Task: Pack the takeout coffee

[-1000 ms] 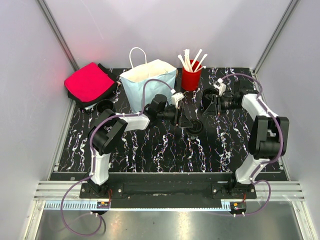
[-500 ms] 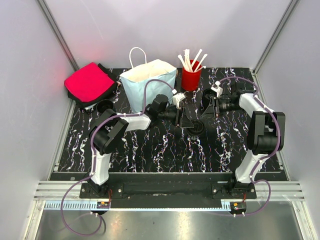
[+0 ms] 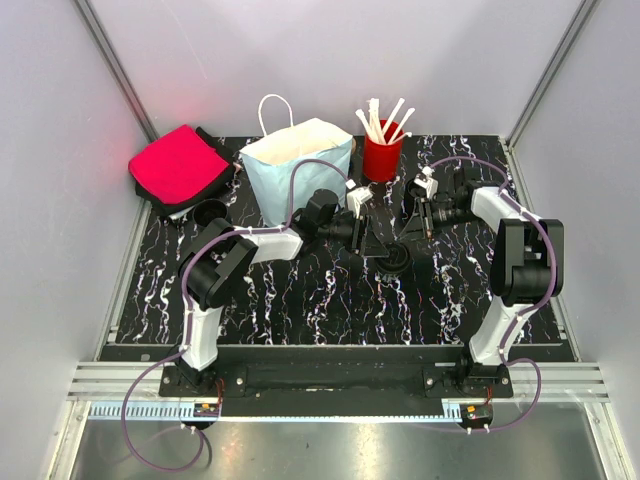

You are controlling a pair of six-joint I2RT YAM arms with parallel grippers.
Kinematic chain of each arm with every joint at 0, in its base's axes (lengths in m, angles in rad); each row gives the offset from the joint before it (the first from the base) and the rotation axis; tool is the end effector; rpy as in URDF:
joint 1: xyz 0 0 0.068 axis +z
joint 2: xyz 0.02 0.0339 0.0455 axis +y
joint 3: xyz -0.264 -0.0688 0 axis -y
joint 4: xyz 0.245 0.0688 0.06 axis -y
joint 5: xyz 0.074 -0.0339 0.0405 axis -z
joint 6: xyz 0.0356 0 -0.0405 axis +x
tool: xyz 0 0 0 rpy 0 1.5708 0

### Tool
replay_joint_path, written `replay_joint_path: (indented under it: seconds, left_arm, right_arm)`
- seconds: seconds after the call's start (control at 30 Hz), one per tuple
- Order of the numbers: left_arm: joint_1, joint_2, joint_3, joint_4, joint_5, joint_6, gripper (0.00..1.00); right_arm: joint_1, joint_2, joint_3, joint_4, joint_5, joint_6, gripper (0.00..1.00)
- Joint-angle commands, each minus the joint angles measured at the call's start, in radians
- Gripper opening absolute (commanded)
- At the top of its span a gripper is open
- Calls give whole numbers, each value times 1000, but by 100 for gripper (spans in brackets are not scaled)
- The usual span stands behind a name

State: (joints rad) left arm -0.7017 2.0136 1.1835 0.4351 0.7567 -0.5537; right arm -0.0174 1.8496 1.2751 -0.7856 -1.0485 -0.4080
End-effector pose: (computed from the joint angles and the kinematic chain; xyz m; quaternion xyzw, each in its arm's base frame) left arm 0.3164 -0.2994 0.1733 0.2615 0.7560 -0.5515 0.2366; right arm 0.3506 0.0248 0.1948 -0.2187 0.8343 0.4674 0.1941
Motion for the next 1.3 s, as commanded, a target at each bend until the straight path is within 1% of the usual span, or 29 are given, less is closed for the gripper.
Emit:
replay_joint_path:
  seconds: [0.0, 0.27, 0.43, 0.53, 0.63, 0.67, 0.77, 0.8, 1.07, 1.27]
  left_arm:
    - [-5, 20, 11, -58, -20, 47, 56]
    - [-12, 17, 25, -96, -51, 77, 55]
    - [-22, 10, 34, -147, -89, 115, 54]
    - [-24, 8, 39, -156, -95, 129, 53]
    - [-27, 7, 38, -160, -105, 138, 53]
    - [-27, 4, 36, -164, -106, 140, 53]
    - [-27, 4, 39, -165, -109, 141, 53]
    - [-25, 4, 39, -167, -109, 141, 53]
    - [-28, 1, 39, -171, -109, 147, 52]
    - [-28, 4, 44, -176, -109, 147, 52]
  right_arm:
    - [39, 25, 3, -56, 27, -31, 25]
    - [43, 30, -31, -64, 73, -55, 24]
    - [43, -3, -42, -63, 90, -68, 24]
    - [40, -33, -33, -63, 94, -60, 27]
    - [34, -69, -13, -61, 74, -37, 33]
    - [28, -87, -8, -63, 68, -31, 37]
    - [23, -119, 3, -67, 51, -17, 40]
    - [-5, -124, 3, -72, 48, -20, 42]
    - [-71, -167, -20, -164, 28, -98, 43]
    - [-95, -181, -57, -263, 51, -209, 44]
